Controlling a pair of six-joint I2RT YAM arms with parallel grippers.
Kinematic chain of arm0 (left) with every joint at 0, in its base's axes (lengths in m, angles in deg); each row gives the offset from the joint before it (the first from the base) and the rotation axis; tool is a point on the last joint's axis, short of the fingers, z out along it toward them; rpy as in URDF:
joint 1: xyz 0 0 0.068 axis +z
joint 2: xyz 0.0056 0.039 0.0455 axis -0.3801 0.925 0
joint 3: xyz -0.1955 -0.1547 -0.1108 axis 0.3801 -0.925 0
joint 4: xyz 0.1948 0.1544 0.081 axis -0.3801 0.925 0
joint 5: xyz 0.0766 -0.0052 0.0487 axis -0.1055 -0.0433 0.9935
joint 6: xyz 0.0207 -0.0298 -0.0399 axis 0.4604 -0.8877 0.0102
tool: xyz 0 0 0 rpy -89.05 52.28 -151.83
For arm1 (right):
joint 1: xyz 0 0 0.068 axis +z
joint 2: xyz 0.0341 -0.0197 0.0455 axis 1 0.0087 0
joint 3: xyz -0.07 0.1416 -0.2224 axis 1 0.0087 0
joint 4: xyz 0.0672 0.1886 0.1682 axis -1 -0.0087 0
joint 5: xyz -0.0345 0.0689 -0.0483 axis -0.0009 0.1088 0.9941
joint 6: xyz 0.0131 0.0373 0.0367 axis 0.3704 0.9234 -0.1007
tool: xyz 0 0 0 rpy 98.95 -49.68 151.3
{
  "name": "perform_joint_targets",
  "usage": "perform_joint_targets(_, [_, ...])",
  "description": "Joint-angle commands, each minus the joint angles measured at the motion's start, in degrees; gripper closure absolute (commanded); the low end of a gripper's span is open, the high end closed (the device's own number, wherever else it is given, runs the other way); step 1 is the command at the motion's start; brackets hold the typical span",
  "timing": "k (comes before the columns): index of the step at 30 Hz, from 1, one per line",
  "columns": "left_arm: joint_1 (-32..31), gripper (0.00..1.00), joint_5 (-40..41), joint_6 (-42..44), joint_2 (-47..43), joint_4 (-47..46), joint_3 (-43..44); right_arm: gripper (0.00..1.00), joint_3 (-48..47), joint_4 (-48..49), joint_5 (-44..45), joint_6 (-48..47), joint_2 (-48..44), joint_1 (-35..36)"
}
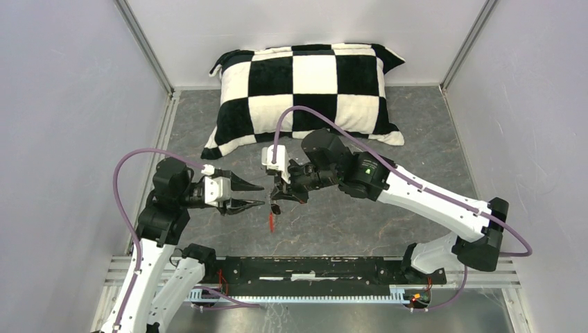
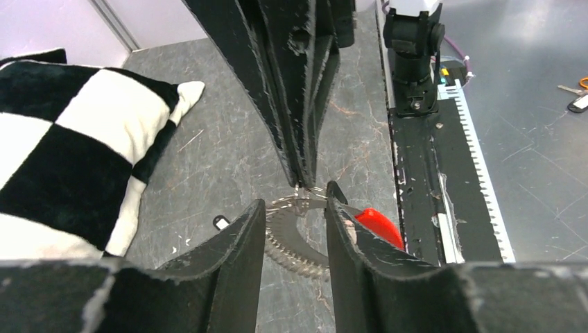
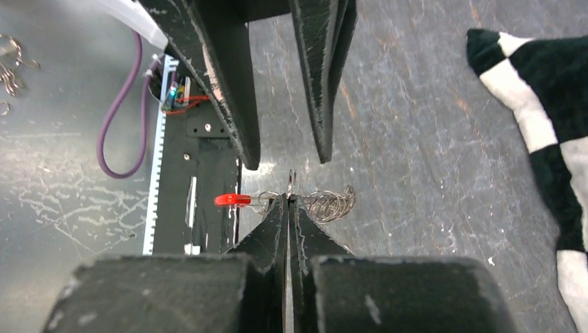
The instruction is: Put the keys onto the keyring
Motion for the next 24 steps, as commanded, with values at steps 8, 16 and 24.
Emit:
perform_joint_targets(8, [-0.09,0.65,-0.94,12.31,7.08,11.65,5.71,1.00,-8.21,-8.01,3.66,-2.20,3.74,1.57])
perform_joint_targets(16, [-0.37,0.62,-0.89,14.85,7.93,14.77,6.43,0.99,-11.71,-9.22,3.19,-1.63,6.38,2.03])
perform_joint_targets(24, [-0.87,0.67,-2.18,14.62,7.94,14.72,6.61,0.99,-12.68,-9.68,3.39,-1.40,7.18,2.34])
